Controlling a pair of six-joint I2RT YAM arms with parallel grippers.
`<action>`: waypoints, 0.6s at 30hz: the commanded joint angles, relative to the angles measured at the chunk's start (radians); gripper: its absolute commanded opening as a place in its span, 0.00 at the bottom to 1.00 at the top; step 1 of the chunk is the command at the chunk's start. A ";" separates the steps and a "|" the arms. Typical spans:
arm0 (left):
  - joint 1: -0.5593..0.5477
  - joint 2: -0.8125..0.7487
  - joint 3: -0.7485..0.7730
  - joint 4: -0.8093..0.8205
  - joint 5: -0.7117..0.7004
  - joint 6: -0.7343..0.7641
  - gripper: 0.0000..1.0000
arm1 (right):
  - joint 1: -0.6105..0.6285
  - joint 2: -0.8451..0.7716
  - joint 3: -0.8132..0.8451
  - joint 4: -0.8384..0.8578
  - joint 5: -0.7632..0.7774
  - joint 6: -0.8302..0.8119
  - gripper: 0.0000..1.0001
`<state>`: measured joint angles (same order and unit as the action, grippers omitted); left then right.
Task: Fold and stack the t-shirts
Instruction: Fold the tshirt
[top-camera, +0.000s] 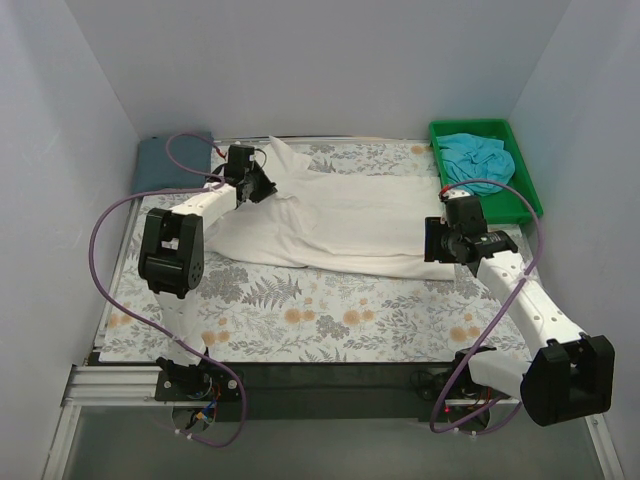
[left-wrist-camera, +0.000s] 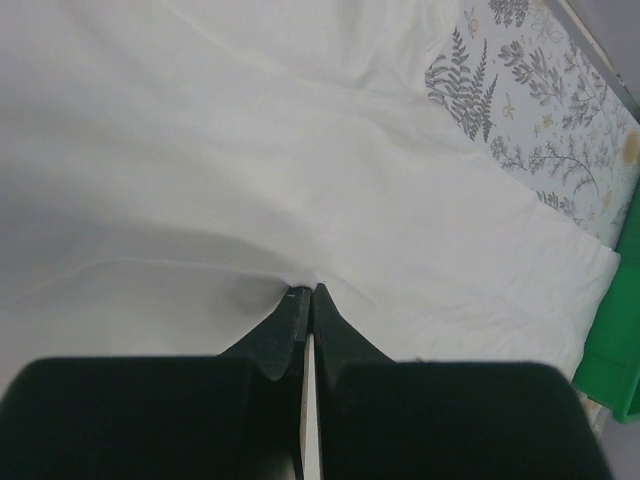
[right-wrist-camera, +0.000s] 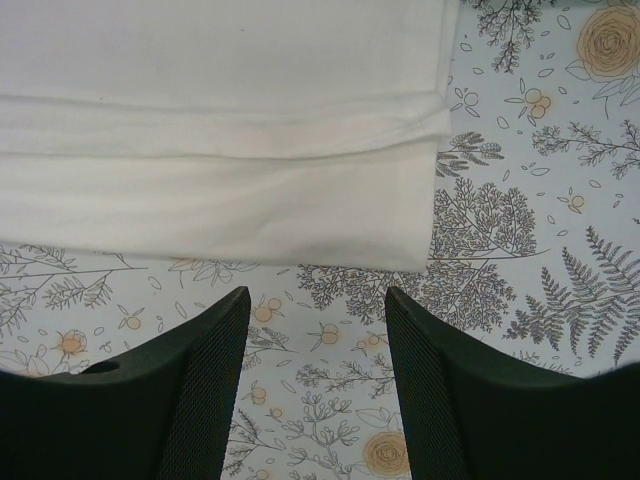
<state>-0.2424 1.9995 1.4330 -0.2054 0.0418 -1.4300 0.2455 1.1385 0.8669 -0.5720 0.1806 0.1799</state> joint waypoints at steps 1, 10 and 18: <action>0.006 -0.047 -0.008 0.075 -0.002 -0.006 0.00 | 0.003 0.010 -0.006 0.037 0.002 -0.019 0.53; 0.023 -0.074 -0.063 0.133 -0.019 -0.033 0.00 | 0.002 0.108 0.033 0.066 -0.072 -0.128 0.52; 0.023 -0.059 -0.062 0.136 0.001 -0.015 0.00 | 0.006 0.299 0.132 0.119 -0.165 -0.166 0.49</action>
<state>-0.2245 1.9995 1.3693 -0.0925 0.0422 -1.4551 0.2455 1.4017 0.9352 -0.5133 0.0696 0.0463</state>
